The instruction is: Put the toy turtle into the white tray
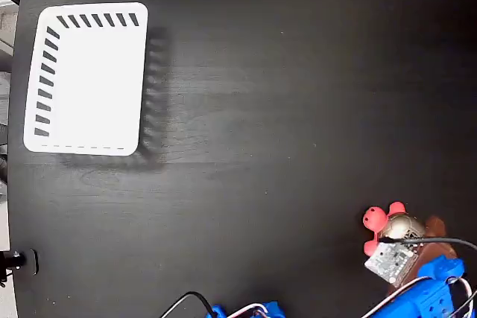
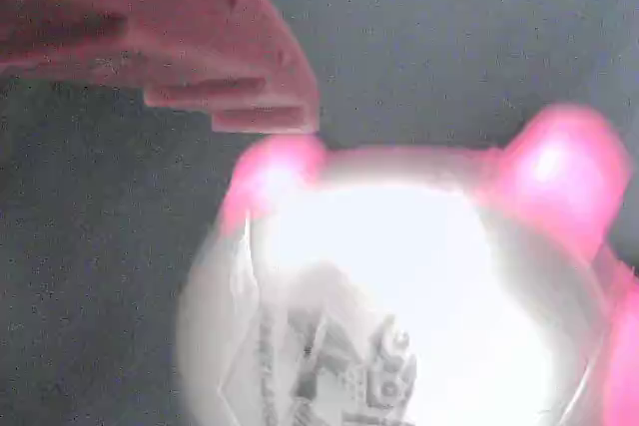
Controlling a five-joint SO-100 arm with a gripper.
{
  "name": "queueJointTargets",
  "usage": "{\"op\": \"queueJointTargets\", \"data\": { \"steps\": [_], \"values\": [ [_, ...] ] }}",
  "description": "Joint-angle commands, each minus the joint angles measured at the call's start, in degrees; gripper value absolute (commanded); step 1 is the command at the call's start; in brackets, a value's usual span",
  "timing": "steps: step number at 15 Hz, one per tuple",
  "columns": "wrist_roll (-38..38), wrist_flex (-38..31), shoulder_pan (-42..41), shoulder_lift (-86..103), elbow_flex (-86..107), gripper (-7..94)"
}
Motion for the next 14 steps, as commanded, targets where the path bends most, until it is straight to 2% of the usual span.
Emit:
{"op": "queueJointTargets", "data": {
  "steps": [1, 9, 14],
  "values": [
    [0.4, -1.5, 0.1, 0.6, -0.4, 58],
    [1.2, -6.2, -1.6, -5.4, 0.1, 58],
    [1.3, -5.8, -1.7, -7.1, -1.1, 58]
  ]
}}
